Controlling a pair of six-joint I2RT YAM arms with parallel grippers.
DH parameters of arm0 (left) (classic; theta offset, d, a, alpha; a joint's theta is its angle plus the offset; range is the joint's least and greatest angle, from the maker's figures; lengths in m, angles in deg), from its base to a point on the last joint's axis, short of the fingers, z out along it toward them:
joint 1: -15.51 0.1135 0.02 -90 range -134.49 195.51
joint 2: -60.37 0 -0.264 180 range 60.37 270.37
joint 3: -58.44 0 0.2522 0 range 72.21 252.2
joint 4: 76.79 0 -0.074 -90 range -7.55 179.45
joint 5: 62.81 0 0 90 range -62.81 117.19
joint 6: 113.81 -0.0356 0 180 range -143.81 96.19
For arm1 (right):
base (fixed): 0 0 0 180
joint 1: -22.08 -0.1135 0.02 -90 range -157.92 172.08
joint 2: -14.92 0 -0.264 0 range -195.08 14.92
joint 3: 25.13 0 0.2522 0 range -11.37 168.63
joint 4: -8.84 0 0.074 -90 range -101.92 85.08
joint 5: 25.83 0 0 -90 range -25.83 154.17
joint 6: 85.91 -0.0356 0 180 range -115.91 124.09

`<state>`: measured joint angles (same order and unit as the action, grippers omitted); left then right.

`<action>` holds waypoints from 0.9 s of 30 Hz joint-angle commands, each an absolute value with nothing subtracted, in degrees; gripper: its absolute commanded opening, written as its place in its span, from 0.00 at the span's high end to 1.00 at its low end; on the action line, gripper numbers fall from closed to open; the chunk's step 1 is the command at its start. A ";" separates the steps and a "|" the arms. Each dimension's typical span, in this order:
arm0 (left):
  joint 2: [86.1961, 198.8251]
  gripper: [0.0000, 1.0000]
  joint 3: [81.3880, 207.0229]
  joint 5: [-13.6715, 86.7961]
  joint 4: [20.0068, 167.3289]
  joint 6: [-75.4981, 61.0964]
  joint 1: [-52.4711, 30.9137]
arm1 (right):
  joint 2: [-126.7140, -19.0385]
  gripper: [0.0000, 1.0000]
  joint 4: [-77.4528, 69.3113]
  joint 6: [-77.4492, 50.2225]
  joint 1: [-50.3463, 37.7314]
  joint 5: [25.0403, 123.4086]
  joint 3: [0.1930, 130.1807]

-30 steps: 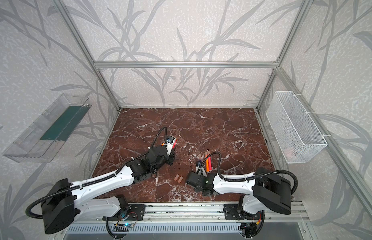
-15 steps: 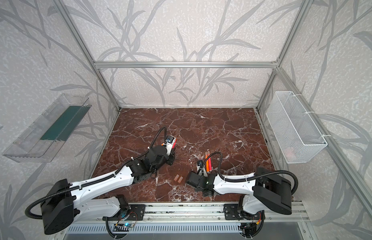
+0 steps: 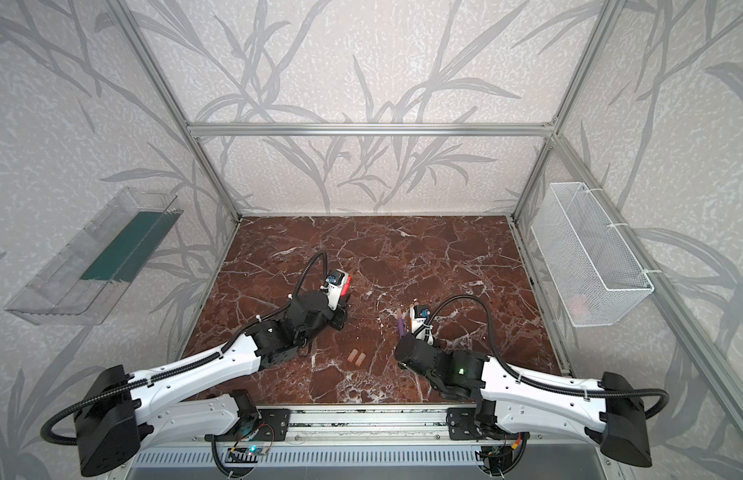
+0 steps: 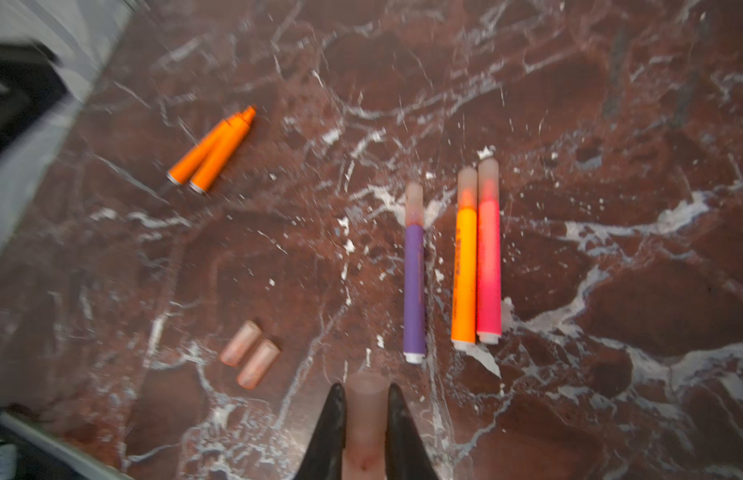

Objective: Insert the pens into the pen caps
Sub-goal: 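Lift the pink cap with the right gripper toward the left gripper's marker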

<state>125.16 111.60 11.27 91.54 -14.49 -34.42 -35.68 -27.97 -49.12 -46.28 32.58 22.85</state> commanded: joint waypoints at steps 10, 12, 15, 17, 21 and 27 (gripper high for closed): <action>119.00 1.00 118.11 19.82 80.89 9.09 -36.78 | -18.57 0.93 -16.28 -40.20 -41.08 26.86 15.79; 120.84 1.00 117.91 19.30 81.76 7.30 -40.73 | -17.23 0.93 -14.36 -39.57 -38.44 31.22 14.71; 125.44 1.00 118.74 17.95 82.85 3.10 -46.63 | -16.24 0.93 -12.35 -39.83 -37.00 34.38 13.03; 128.60 1.00 119.97 20.01 83.10 1.80 -48.61 | -15.11 0.93 -11.17 -40.39 -35.41 35.50 11.95; 132.20 1.00 120.17 21.45 86.23 -0.23 -52.75 | -12.54 0.93 -6.88 -40.62 -34.29 37.65 8.79; 133.42 1.00 117.09 22.54 93.05 -0.36 -55.71 | -11.09 0.93 -4.23 -44.41 -30.70 42.08 5.74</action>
<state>133.42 118.12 21.43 87.82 0.25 -55.19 -12.08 -7.55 -41.82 -32.25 39.35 6.90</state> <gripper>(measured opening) 0.165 0.153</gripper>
